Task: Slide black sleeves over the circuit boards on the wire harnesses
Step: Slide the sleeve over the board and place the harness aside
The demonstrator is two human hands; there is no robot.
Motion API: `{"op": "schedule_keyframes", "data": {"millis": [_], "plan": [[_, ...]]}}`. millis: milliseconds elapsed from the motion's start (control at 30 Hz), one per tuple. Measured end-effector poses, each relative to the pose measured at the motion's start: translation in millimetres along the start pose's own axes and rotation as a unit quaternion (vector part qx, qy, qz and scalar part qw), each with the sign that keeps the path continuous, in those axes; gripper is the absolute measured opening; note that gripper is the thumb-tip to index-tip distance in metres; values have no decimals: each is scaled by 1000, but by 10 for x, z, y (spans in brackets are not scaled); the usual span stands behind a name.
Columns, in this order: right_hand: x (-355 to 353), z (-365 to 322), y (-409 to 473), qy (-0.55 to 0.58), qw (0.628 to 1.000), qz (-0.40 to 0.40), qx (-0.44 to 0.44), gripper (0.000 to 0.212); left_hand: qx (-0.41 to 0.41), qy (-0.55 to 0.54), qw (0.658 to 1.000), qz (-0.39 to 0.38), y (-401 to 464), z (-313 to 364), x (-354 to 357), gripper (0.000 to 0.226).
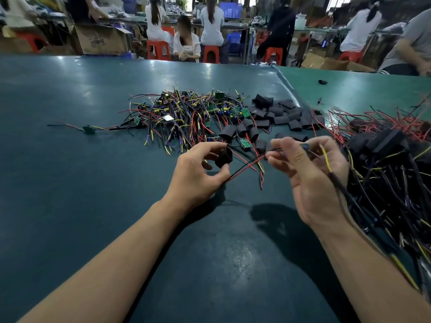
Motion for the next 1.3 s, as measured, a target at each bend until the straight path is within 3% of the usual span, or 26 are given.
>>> {"op": "schedule_keyframes", "data": {"millis": [267,733,933,1300], "plan": [[-192,-111,88,25,996,80,-14,5,-12,-12,999,-35,3,-45,56,37],[-342,24,128,15,993,121,10,7,-18,-30,999,-35,5,-57,58,36],[-503,162,120,-16,983,181,40,7,-8,-43,999,-23,-2,-38,48,42],[-676,298,120,42,963,248,99,17,23,-5,999,-31,8,-21,68,40]]}}
Point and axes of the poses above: each hand's wrist, its own y-axis towards the middle knuckle, its own x-axis out of the palm, z = x × y, the point moved 7 cm from there along y, towards the middle knuckle, and after that the axes turned 10 degrees about y, right-handed, at the moved point
